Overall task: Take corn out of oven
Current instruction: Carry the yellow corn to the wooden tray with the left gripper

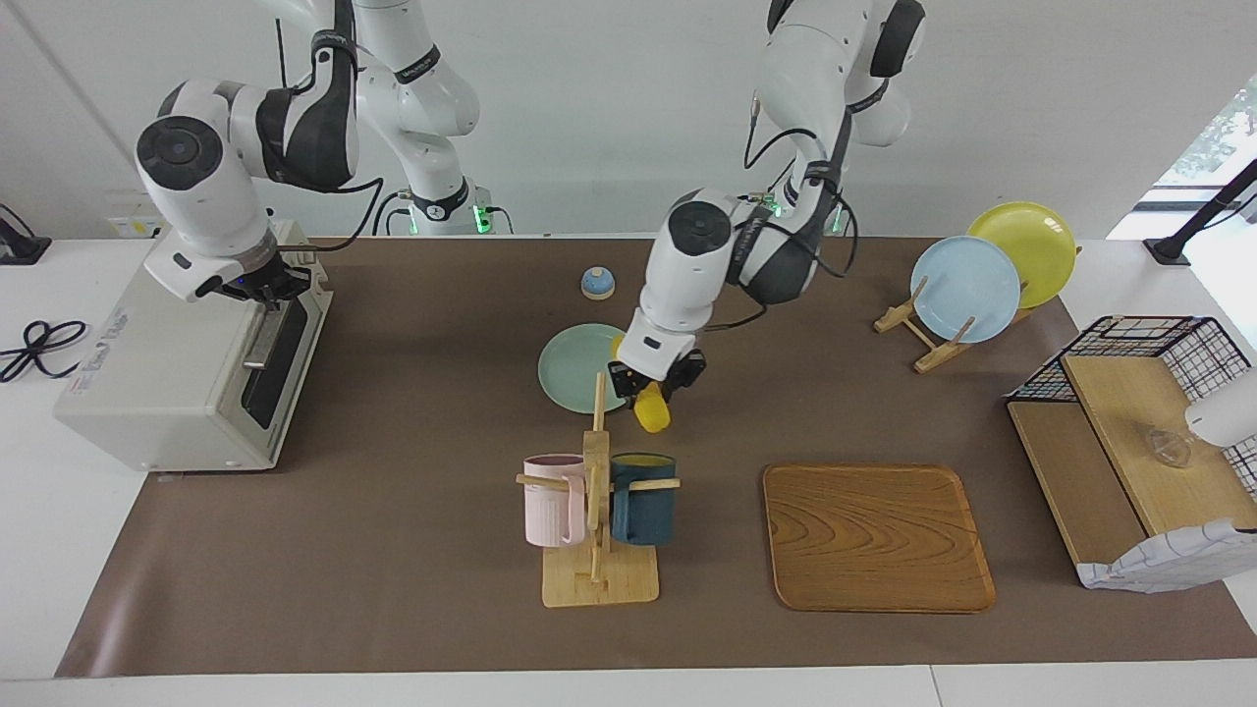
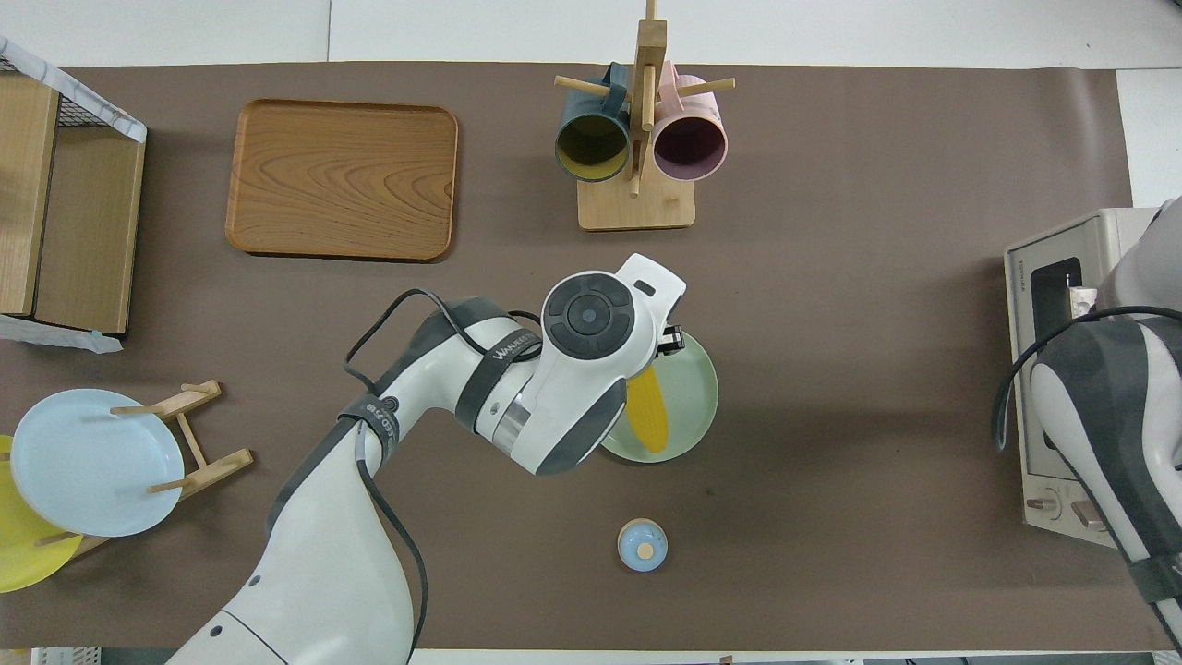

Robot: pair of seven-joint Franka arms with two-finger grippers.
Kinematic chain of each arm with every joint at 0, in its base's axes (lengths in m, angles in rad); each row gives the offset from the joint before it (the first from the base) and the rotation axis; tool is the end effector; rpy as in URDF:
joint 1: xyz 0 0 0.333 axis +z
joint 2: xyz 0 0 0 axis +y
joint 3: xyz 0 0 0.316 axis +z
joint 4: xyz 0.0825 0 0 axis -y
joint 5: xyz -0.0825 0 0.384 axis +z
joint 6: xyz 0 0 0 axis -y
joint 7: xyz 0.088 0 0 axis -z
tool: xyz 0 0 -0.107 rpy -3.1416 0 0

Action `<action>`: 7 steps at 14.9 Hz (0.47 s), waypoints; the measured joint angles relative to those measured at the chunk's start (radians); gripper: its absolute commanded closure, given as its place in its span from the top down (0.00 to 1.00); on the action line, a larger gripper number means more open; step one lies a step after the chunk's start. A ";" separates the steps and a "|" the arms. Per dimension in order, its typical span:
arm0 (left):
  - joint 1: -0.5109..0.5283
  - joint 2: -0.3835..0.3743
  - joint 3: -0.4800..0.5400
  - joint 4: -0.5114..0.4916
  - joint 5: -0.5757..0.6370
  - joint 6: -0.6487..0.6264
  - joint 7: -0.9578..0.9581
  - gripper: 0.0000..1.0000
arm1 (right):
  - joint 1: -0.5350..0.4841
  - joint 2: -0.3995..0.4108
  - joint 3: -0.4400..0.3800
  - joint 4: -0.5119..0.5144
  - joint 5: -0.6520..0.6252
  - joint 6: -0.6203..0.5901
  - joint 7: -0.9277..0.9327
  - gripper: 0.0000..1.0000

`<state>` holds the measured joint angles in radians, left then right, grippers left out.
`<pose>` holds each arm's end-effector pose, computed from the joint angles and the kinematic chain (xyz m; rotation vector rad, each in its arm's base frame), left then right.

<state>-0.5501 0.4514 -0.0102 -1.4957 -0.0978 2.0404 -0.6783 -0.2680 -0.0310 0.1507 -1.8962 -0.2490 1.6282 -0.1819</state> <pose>0.5883 -0.3742 0.4189 3.0015 0.2398 0.0325 0.5190 -0.0857 0.4972 2.8986 0.1569 -0.3971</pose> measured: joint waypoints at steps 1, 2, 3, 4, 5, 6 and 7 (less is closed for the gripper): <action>0.055 0.002 0.001 0.030 0.000 -0.029 0.061 0.00 | 0.000 -0.001 0.000 0.028 0.019 -0.022 0.000 0.18; 0.104 0.007 0.002 0.054 0.000 -0.041 0.121 0.00 | 0.000 -0.002 0.000 0.054 0.037 -0.037 0.000 0.25; 0.151 0.018 0.002 0.076 0.000 -0.042 0.184 0.00 | 0.000 -0.003 0.000 0.078 0.050 -0.052 -0.001 0.28; 0.199 0.035 0.002 0.102 0.000 -0.042 0.256 0.00 | 0.000 -0.004 0.000 0.104 0.068 -0.070 -0.002 0.33; 0.243 0.060 0.002 0.135 0.000 -0.042 0.322 0.00 | 0.001 -0.004 0.000 0.131 0.085 -0.091 -0.003 0.52; 0.277 0.098 0.002 0.180 0.001 -0.043 0.366 0.00 | 0.001 -0.004 0.001 0.161 0.096 -0.117 -0.004 1.00; 0.297 0.148 0.004 0.235 0.007 -0.043 0.392 0.00 | 0.001 -0.004 0.001 0.189 0.107 -0.145 -0.004 1.00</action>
<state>-0.2527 0.5996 -0.0062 -1.2603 -0.0910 1.9973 -0.2863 -0.2667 -0.0346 0.1516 -1.7070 -0.1417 1.4830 -0.1864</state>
